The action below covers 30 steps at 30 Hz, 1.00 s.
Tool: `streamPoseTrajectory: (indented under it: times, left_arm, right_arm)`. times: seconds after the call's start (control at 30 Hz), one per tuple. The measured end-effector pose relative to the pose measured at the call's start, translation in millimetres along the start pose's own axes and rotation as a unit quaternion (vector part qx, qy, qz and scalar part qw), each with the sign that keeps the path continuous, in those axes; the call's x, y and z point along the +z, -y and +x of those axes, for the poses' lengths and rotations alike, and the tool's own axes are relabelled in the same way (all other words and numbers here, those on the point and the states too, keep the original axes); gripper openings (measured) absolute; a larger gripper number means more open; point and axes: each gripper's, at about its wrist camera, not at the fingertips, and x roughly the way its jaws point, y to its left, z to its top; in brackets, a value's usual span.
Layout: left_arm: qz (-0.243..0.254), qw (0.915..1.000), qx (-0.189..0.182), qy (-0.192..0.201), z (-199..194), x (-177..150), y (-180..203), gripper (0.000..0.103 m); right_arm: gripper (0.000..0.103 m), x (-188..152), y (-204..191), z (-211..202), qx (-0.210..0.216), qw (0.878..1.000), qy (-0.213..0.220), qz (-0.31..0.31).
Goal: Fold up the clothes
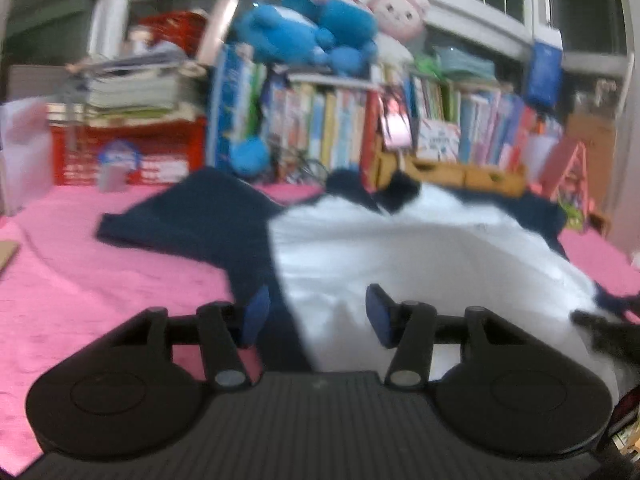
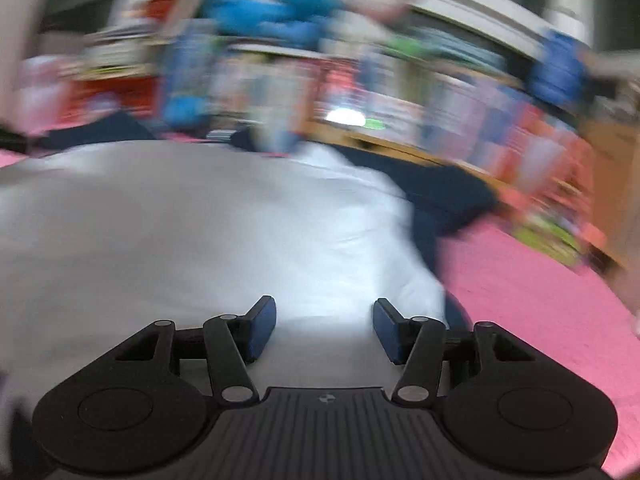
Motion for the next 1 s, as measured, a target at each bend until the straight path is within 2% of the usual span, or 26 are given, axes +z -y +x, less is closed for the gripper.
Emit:
streamPoseTrajectory:
  times: [0.07,0.2,0.33,0.43,0.53,0.6,0.77,0.87,0.93,1.0]
  left_arm:
    - [0.001,1.0000,0.003,-0.004,-15,-5,-5,0.054]
    - [0.040,0.9987,0.005,-0.032,-43,-25,-8,0.058]
    - [0.043,0.9989,-0.007,-0.018,-47,-24,1,0.060]
    - [0.044,0.9988,-0.023,-0.002,-30,-10,14,0.060]
    - [0.050,0.9983,-0.026,-0.018,-10,-13,20,0.060]
    - [0.054,0.9977,-0.028,-0.029,3,-15,23,0.060]
    - [0.064,0.9958,-0.033,-0.057,35,-20,33,0.061]
    - [0.070,0.9942,-0.036,-0.073,54,-23,38,0.062]
    - [0.074,0.9930,-0.038,-0.084,67,-25,42,0.062]
    - [0.076,0.9933,-0.039,-0.078,66,-29,41,0.063]
  right_arm:
    - [0.064,0,3,12,-0.017,1.000,-0.003,-0.002]
    - [0.064,1,-4,20,-0.034,0.999,-0.003,-0.018]
    - [0.064,1,-16,6,-0.051,0.998,-0.004,-0.038]
    - [0.066,12,-36,-14,0.004,0.997,0.027,-0.067]
    - [0.072,31,-51,-21,0.099,0.993,0.032,-0.061]
    - [0.072,44,-52,-9,0.145,0.989,0.013,-0.038]
    - [0.072,62,-39,38,0.203,0.977,-0.054,0.023]
    - [0.069,48,-8,65,0.202,0.972,-0.097,0.067]
    - [0.067,44,8,70,0.153,0.982,-0.100,0.052]
    - [0.072,40,19,73,0.048,0.994,-0.098,0.019]
